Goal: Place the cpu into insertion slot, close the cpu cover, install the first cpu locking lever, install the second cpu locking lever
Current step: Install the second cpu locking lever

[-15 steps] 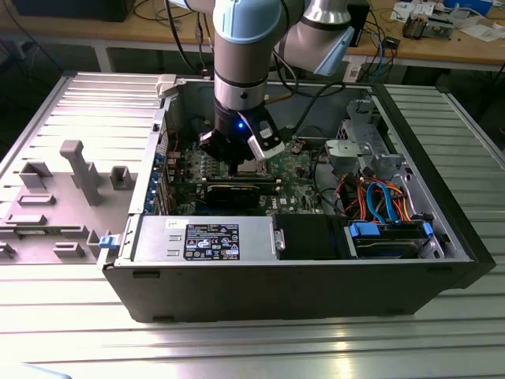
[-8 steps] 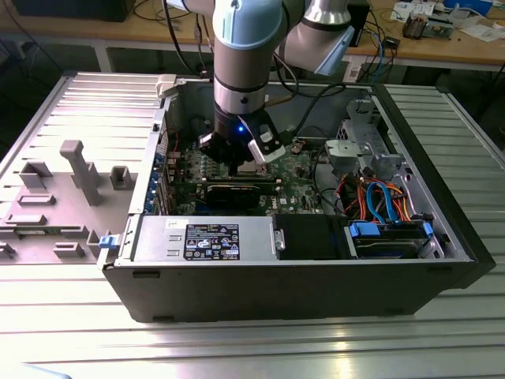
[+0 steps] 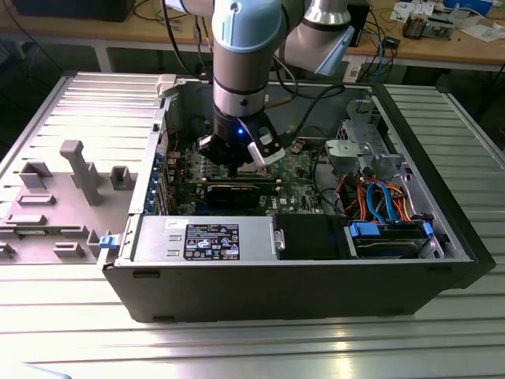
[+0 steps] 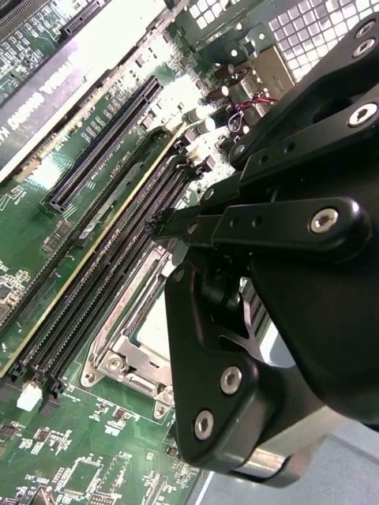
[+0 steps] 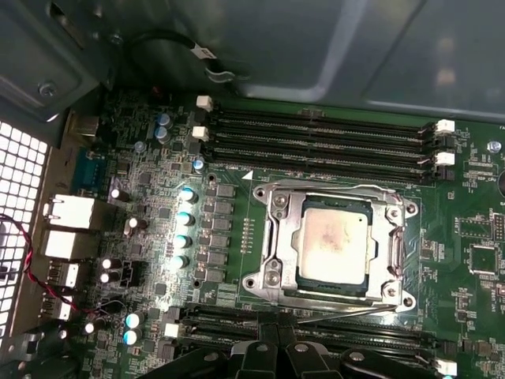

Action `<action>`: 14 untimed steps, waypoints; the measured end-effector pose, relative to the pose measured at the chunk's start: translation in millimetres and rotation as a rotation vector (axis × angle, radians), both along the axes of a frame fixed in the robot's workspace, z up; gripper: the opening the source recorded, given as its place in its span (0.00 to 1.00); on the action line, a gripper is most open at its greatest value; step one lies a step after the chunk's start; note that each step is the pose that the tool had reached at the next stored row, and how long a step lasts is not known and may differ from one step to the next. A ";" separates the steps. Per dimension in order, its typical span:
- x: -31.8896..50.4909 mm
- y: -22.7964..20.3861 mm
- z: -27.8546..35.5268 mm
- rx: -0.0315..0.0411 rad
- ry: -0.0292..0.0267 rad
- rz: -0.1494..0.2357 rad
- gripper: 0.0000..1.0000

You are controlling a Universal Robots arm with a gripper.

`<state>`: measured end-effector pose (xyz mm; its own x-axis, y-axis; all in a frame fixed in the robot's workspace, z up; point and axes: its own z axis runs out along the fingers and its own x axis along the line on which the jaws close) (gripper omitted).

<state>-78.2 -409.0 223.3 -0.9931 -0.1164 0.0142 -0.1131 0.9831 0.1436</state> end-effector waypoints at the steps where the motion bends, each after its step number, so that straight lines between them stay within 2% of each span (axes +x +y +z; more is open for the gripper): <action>1: -0.3 0.0 -0.8 0.0022 -0.0001 0.001 0.11; 3: -1.5 0.1 -2.6 0.0095 -0.0001 0.006 0.11; 6: -4.0 0.1 -6.2 0.0250 -0.0001 0.020 0.11; 8: -4.6 0.0 -11.1 0.0301 0.0001 0.035 0.11; 14: -4.6 0.1 -11.3 0.0328 0.0000 0.036 0.11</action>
